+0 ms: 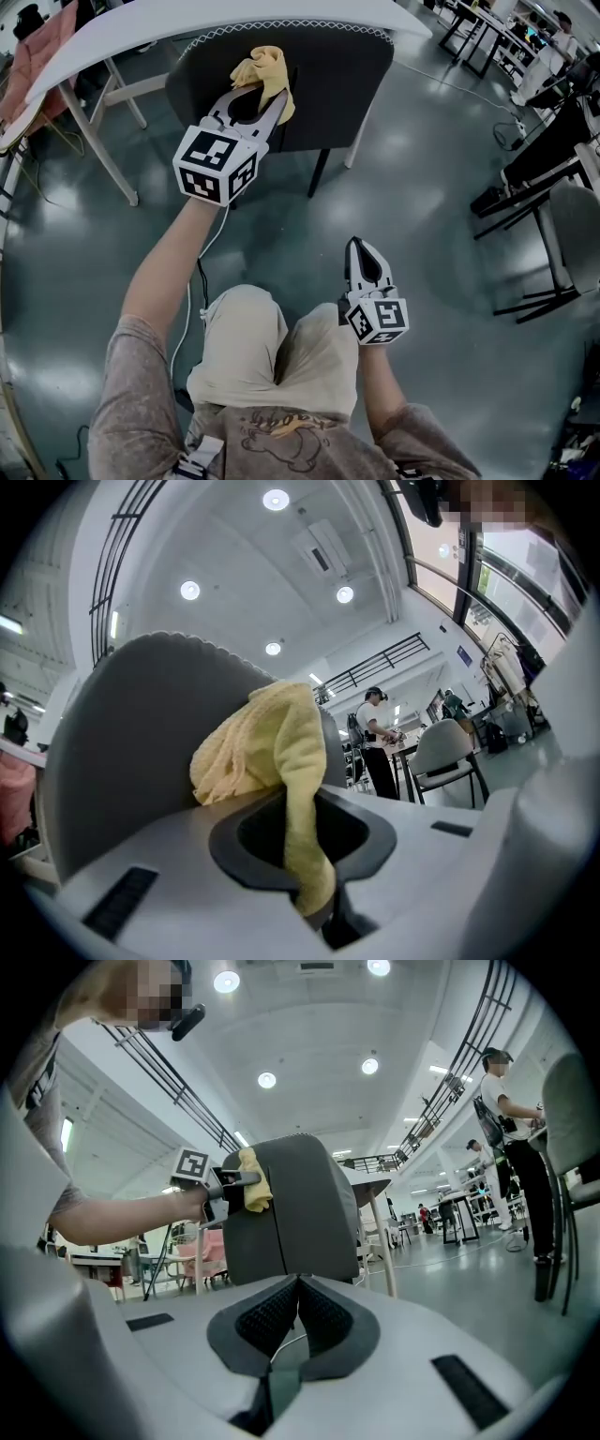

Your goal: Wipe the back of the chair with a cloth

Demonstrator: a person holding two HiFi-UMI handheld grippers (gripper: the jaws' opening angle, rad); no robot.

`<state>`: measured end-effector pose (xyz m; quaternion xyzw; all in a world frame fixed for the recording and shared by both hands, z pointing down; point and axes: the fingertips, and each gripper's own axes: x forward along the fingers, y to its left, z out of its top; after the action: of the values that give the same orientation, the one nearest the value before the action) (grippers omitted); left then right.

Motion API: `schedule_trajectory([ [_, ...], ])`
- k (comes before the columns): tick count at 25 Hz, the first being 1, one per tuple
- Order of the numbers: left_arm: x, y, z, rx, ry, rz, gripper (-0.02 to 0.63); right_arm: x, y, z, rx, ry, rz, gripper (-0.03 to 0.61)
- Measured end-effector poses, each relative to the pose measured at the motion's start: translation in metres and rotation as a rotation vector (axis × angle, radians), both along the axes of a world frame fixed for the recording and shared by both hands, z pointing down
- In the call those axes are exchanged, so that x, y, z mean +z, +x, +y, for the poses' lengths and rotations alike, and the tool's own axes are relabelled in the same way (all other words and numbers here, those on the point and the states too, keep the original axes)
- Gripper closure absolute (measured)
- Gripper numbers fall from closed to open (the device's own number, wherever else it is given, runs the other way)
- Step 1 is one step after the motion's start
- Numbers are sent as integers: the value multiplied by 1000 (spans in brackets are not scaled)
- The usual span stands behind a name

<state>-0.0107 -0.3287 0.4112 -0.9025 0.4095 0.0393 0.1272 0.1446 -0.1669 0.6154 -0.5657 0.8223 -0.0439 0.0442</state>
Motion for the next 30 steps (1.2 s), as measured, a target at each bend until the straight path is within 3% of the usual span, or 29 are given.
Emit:
schedule_trajectory([
  [12, 1, 44, -14, 7, -17, 6, 552, 6, 6, 6, 22, -1, -9, 552],
  [23, 26, 116, -27, 94, -72, -29, 552, 2, 29, 14, 70, 2, -4, 552],
  [30, 38, 177, -21, 199, -111, -37, 552, 5, 46, 23, 113, -6, 2, 552],
])
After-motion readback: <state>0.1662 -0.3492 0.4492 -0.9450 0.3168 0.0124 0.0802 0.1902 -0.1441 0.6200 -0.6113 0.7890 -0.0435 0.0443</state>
